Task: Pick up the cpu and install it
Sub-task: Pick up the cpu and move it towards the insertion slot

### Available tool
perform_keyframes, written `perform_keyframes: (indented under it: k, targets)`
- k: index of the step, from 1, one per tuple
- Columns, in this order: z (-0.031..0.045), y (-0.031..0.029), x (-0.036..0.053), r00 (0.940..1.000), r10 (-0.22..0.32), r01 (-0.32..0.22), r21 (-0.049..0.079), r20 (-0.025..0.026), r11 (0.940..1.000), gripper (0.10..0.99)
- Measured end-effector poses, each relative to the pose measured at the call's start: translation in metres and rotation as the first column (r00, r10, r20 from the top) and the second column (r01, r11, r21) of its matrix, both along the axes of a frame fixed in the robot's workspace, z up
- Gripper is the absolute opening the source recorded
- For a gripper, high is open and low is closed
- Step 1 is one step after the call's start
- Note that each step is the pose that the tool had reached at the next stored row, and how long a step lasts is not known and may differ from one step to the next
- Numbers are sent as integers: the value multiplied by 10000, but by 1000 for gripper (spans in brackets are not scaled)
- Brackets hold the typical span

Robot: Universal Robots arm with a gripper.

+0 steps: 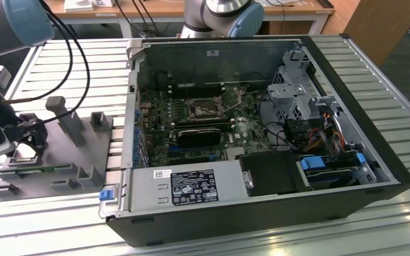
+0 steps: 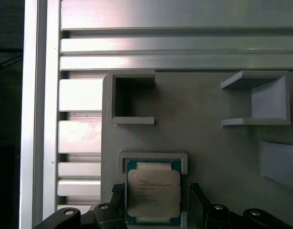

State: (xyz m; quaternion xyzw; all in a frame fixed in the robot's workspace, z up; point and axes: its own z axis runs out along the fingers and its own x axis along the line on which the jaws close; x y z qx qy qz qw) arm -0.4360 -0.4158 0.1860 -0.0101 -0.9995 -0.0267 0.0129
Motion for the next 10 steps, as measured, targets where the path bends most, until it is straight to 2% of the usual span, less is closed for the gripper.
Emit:
perform_keyframes:
  k: [4,6,8,10]
  targets:
    - [3,9,-8,9999,0,0,37,127,10000,647]
    - [4,11,-13,9999,0,-1,37,173,10000,647]
    - [5,13,-28,9998,-1,0,38,211,10000,647]
    - [5,14,-49,9998,-1,0,38,220,10000,647]
